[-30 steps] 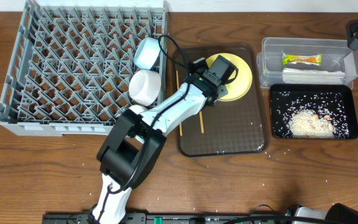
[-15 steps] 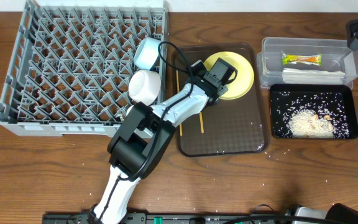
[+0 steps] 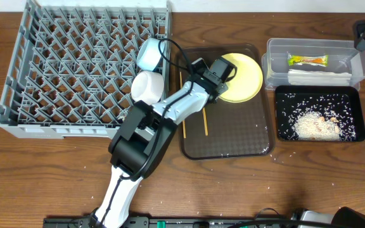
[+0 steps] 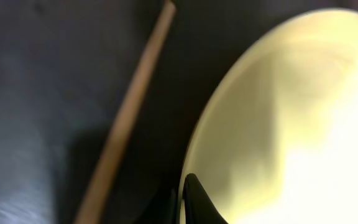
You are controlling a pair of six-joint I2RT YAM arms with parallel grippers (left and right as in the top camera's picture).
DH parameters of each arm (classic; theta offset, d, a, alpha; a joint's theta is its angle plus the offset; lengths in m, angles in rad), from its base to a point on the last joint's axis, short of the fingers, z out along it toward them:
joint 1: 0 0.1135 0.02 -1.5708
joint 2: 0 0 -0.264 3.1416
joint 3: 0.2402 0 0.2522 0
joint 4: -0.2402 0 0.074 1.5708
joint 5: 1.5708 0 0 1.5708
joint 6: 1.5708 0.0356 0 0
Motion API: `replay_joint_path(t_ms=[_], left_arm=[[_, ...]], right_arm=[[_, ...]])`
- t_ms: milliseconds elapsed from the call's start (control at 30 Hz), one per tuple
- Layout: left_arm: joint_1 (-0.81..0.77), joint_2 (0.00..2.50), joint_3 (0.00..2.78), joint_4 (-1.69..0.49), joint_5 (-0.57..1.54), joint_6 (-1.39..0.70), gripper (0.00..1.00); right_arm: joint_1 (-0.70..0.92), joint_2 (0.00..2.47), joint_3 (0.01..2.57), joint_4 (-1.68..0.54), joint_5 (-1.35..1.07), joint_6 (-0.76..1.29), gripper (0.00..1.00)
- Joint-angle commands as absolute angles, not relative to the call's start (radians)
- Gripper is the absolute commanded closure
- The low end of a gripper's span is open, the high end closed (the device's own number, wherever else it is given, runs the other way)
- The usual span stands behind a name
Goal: Sort waste into correct bins and load items into the dishwasher
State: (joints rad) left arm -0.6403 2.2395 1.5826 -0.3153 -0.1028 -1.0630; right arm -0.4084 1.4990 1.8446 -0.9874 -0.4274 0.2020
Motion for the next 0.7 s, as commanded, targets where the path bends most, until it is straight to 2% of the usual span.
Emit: replay_joint_path(t_ms=[0,500,667], left_arm=[[-0.610,2.212,1.552,-0.363,-0.100,-0.961,0.93],[-0.607,2.117,1.552,-0.397,-0.090,-0.807,0.93],[-0.607,2.117,1.552,-0.412,-0.156,-0.791,0.92]], right_arm=[[-0.419,1.501,1.845,-0.989,-0.434,0.212,0.01],[-0.419,1.501,1.845,-0.989,-0.434,0.212,0.01],[-0.419,1.501,1.845,-0.989,-0.434,0.212,0.01]])
